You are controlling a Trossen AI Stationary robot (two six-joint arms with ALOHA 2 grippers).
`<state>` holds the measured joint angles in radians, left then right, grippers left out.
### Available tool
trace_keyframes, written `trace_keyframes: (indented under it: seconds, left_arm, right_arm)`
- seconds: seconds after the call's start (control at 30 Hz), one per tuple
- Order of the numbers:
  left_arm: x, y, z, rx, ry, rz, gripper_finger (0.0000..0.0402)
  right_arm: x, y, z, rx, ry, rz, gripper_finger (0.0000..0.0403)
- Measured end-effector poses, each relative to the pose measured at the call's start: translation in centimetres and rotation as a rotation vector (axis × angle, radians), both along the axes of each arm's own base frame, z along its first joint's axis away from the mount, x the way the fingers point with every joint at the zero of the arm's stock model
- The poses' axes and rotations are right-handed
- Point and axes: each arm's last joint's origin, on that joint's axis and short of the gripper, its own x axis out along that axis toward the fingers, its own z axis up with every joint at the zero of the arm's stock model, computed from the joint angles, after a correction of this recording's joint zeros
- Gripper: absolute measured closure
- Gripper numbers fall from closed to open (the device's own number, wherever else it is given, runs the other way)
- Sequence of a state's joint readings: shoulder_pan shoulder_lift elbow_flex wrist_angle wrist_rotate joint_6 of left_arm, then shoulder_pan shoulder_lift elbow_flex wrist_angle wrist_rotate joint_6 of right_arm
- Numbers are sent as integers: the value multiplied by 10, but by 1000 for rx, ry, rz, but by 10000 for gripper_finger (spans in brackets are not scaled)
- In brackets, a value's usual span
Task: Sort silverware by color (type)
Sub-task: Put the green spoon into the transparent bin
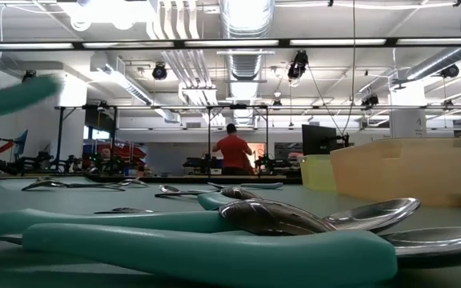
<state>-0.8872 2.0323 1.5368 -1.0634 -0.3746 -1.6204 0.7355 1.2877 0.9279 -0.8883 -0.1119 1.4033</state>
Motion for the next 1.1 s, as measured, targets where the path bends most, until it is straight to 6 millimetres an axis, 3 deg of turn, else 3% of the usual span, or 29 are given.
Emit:
trace_keyframes:
  seconds: [0.17,0.4,0.53,0.8,1.1]
  left_arm:
    - [35,17,5,6,-138,-2,370]
    - [93,39,18,32,-450,-32,370]
    - [118,51,27,13,-570,-61,370]
    - [148,68,45,-14,-768,-58,370]
    - [158,78,53,-8,-839,-55,370]
  right_arm:
    - [15,2,4,10,-182,-43,275]
    - [46,14,26,55,-646,-95,275]
    - [55,18,37,52,-821,-112,275]
    - [60,17,43,10,-917,-134,273]
    - [67,6,43,-59,-938,-140,240]
